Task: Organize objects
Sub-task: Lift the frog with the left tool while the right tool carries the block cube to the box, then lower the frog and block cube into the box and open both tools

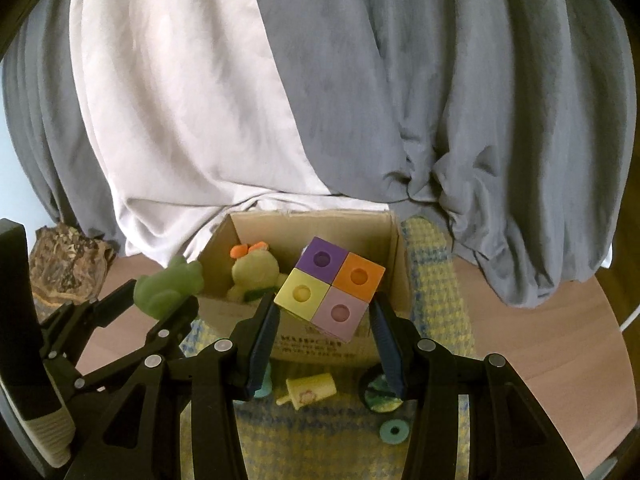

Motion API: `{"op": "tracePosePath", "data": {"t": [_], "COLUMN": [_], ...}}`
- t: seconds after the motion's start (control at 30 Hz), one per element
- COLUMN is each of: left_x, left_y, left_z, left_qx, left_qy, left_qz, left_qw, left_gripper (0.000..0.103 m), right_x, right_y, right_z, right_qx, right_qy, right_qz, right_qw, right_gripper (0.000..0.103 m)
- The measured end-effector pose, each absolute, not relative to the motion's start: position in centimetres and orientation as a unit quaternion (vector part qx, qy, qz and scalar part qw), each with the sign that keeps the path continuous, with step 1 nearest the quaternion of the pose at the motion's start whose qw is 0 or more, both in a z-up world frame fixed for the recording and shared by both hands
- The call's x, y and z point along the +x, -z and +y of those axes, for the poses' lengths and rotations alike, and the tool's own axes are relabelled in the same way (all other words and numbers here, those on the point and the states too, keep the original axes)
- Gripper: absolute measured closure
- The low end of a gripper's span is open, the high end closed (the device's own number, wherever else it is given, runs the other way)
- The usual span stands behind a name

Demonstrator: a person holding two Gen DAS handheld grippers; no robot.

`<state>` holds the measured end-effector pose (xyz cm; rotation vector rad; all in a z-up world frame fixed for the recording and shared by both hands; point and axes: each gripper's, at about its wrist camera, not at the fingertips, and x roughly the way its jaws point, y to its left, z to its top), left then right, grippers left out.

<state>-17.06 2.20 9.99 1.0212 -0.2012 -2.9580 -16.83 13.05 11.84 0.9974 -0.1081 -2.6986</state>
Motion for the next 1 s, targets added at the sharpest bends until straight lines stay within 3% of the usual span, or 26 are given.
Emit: {"op": "tracePosePath", "data": {"t": [1.0], "left_x": [-25.6], "left_y": [-8.7], "left_z": [2.7], "left_qx": [0.341], "left_qy": [0.938], "left_qz": [-0.058], "left_qw": [-0.02], "left_gripper": [0.047], "right_x": [-24.6], "right_y": [-10.6], "right_z": [12.5], "right_qx": [0.37], "right_qy": [0.918], "right_qz": [-0.047], "right_qw": [0.135], "right_gripper": [0.056]}}
